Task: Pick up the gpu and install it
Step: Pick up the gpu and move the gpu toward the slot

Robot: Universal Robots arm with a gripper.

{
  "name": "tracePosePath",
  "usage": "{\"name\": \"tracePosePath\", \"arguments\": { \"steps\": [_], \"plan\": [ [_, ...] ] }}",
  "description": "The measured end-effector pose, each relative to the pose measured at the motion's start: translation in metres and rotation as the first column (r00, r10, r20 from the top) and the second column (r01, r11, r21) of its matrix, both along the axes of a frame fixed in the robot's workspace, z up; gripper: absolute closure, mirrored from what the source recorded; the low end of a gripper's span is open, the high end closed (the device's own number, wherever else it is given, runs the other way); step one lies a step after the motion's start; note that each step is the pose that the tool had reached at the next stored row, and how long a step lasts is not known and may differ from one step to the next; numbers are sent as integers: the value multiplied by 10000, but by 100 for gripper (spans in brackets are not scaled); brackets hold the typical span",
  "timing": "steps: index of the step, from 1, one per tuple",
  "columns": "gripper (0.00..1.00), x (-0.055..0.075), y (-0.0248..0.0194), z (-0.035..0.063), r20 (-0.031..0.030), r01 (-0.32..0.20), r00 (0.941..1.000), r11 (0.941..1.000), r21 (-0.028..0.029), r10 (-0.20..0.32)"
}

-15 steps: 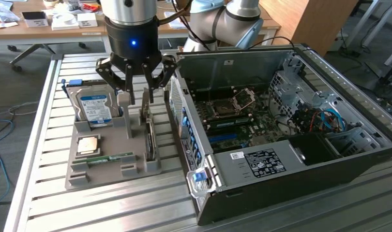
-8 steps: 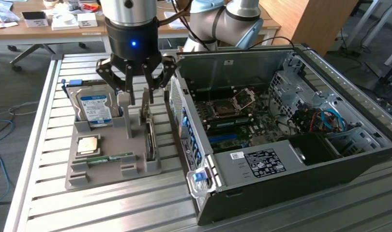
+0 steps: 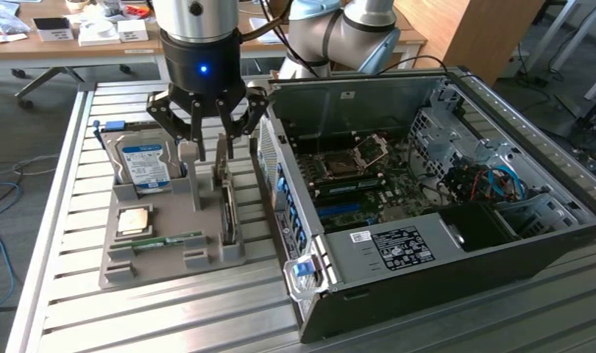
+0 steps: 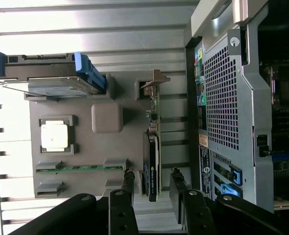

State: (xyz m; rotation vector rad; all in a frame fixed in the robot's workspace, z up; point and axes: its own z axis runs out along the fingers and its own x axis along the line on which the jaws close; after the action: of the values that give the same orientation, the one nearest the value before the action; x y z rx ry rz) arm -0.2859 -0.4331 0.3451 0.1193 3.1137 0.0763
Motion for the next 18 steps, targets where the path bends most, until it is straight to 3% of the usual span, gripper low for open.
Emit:
{"name": "tracePosePath", "arguments": {
  "steps": [18],
  "plan": [
    [57,0,0,-59,1,0,10000,10000,4,0]
  ]
}}
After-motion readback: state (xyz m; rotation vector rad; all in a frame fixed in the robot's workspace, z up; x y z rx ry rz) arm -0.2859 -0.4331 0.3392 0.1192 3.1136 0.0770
